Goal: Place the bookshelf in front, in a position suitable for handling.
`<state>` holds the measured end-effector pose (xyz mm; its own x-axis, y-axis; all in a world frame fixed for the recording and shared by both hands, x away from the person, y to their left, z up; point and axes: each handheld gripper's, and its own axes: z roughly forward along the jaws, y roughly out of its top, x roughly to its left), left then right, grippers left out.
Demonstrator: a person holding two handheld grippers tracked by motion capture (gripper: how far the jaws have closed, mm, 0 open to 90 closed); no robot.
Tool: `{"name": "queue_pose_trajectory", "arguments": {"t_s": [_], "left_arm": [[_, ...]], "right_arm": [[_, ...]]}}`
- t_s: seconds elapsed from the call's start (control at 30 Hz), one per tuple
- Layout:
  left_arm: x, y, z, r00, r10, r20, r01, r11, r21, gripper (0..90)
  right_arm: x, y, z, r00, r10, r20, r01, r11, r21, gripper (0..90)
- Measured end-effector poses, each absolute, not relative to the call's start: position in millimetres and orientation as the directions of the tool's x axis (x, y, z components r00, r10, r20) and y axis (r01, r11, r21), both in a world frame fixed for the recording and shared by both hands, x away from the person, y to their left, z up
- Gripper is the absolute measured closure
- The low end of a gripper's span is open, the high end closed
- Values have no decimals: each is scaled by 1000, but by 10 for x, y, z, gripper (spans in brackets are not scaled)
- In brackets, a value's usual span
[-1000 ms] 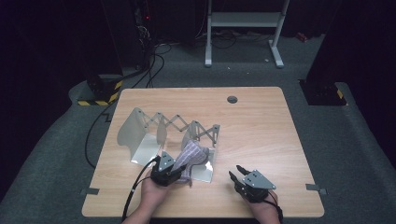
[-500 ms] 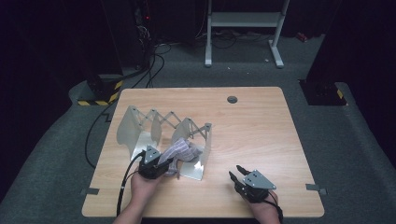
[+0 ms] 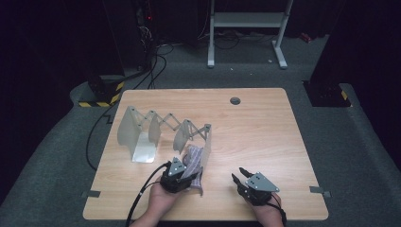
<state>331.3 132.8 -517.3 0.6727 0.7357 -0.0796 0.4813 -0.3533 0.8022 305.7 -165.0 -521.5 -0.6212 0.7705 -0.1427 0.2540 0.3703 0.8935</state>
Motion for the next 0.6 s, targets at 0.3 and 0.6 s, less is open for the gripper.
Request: {"name": "queue_pose_trajectory", "arguments": {"t_s": [0.3,0.6], "left_arm": [[3214,1350,-5014,695,701,-163,476,-279,834,667],[3077,1443,-4605,722,678,-138,374,-215,902,666]], "right_arm": [[3058,-1657,-5214,-619,772,-144,256,372,892,606],[3062,-1651,-5214,-618,773,-144,257,371,892,606]]}}
